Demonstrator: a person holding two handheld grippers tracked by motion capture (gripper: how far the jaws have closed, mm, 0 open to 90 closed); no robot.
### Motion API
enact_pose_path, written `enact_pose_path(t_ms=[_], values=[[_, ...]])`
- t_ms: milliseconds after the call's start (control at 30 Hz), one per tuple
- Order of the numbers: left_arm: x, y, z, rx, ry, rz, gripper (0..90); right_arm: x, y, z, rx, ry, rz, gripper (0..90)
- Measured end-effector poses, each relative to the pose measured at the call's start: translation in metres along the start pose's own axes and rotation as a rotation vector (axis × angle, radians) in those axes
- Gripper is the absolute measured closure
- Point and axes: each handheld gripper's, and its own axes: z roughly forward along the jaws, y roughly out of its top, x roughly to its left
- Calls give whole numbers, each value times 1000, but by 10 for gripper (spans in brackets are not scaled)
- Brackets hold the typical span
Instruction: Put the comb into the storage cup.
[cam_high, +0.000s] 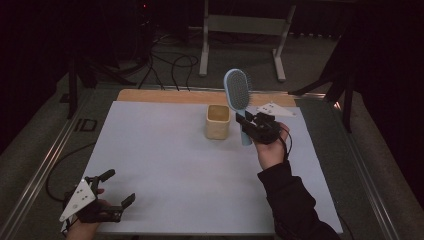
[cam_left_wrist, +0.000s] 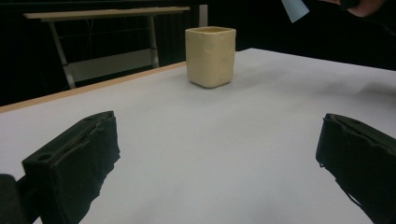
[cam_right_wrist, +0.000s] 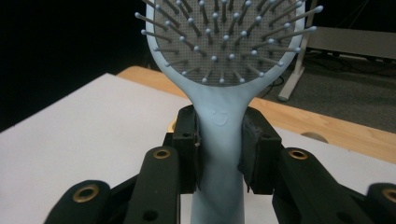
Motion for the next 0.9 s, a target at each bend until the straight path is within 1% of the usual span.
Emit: enact_pose_path(t_ms=[167,200,300,467,500,667,700,767,833,867,900], values=[[0,0,0,1,0,0,0,1,2,9,-24,20,7,707],[0,0,0,1,-1,-2,0,2,2,10,-33,17,3,707],[0,0,0,3,-2,0,0,5,4,14,-65,7,-37,707],[0,-1,0,3,-2,-2,0,9,11,22,-80,29,-62,707],[0,-1,0,3,-2,-2,0,10,12,24,-83,25,-67,707],[0,-1,0,1,-3,-3,0,11,17,31,-107,39,-74,707],[0,-1,0,2,-3,-3,0,11,18,32,-117,36,-77,707],[1,-1,0,2,-4,-3,0,10,21,33,-142,54,-80,707],[1,-1,0,2,-5,-3,0,10,22,34,-151,51,-82,707],[1,-1,0,2,-5,-3,0,10,25,36,-170,63,-82,707],[1,-1,0,1,-5,-3,0,10,26,38,-176,56,-87,707]])
